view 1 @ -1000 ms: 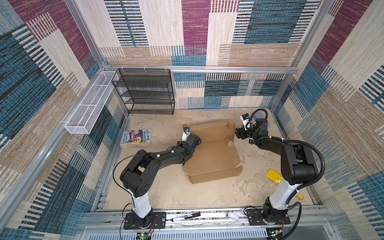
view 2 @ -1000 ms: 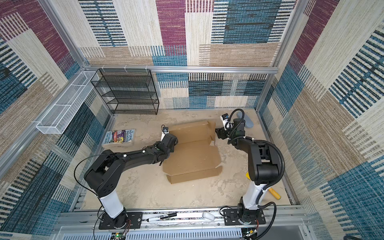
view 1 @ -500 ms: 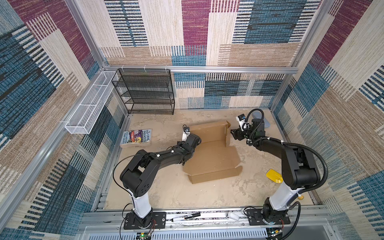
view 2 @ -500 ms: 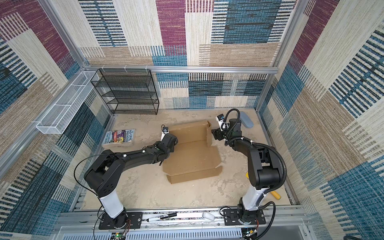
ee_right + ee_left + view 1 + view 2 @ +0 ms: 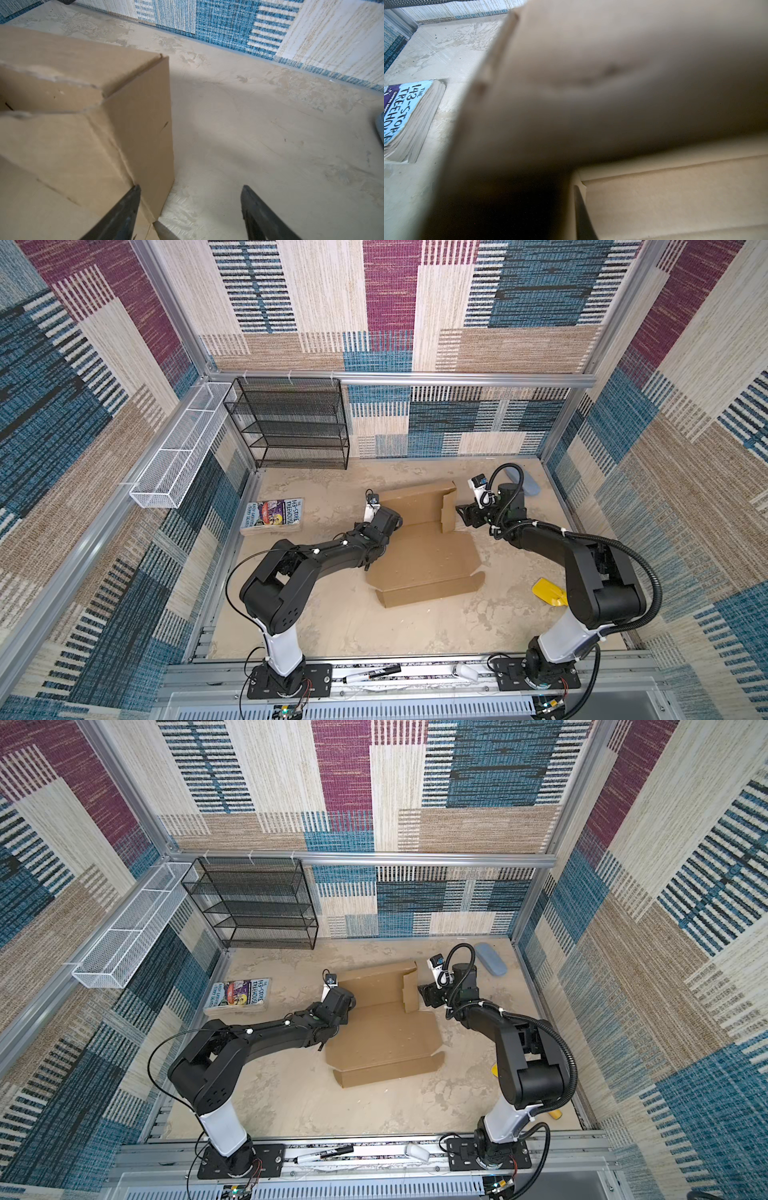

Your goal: Fold the paper box

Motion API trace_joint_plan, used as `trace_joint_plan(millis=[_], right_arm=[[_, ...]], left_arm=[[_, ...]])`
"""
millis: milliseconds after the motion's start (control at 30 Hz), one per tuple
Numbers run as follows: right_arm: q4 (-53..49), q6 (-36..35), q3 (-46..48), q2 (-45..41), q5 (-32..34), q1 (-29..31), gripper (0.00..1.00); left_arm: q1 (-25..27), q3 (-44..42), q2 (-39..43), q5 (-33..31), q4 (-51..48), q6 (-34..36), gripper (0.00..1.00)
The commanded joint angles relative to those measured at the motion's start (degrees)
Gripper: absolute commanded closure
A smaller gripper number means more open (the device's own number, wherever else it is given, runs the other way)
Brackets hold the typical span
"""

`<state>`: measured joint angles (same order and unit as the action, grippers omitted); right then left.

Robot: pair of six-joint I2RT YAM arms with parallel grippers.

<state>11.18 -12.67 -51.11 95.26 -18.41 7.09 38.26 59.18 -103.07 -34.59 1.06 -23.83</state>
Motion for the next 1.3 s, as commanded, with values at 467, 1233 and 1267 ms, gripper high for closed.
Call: trace_joint_plan(millis=[467,1233,1267], right_arm=[[2.7,1.6,-0.5,2.2,-0.3,1.7,0.24],[-0.3,4.7,-5.0,4.5,14.2,12.0,0.52],[-0.6,5.0,-5.1,4.5,14.5,12.3,0.52]], left_arm=[[0.1,-0.6,-0.2,3.2,-2.6,1.3,1.00],[0.8,0.3,0.5,5.0,-3.1,-0.4,1.00],[0.8,0.4,0.5,5.0,-3.3,-0.5,1.00]])
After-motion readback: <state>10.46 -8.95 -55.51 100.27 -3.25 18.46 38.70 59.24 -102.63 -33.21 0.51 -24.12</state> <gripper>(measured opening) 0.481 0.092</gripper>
